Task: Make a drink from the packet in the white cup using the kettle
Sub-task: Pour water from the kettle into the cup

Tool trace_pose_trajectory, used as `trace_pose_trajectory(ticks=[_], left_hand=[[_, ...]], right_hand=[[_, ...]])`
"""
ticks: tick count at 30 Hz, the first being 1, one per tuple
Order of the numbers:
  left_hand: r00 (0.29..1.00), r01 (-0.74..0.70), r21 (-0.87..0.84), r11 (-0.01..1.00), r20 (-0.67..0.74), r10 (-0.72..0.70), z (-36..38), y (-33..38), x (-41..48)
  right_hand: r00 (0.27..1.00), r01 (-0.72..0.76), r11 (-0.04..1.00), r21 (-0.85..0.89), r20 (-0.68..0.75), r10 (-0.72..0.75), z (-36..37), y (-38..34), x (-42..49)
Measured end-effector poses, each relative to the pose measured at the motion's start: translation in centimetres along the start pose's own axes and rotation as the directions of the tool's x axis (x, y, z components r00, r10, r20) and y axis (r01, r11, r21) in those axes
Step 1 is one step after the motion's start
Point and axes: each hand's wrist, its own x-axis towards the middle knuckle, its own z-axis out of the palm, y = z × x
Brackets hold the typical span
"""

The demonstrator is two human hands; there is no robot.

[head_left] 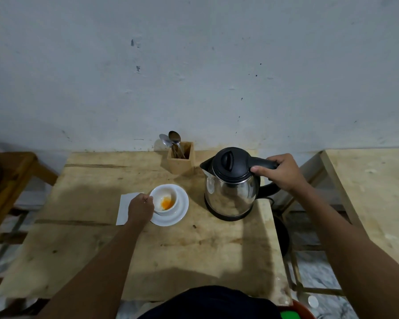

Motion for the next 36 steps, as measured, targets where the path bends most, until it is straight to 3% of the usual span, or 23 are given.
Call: trace_pose_trajectory(ticks=[10,21,36], left_hand=[[0.996,-0.051,-0.004,0.999,0.079,0.051,-0.7,-0.4,-0.2],[0.991,-0.002,-0.166,0.986,0.128,0.024,-0.6,-1.6,0.5],[0.986,-0.05,-0.21,0.976,0.145,0.082,-0.9,-2.1,0.8]], right_hand=[[0.993,0.05,0.995,-0.087,-0.105,-0.059,1.6,-1.9,-0.5],[0.995,0.096,0.963,-0.251,0.057,-0.084,2.8,-9.6,-0.4],[0.976,0.098,0.719,-0.688,0.207,0.065,7.0,-17.6,2.0]])
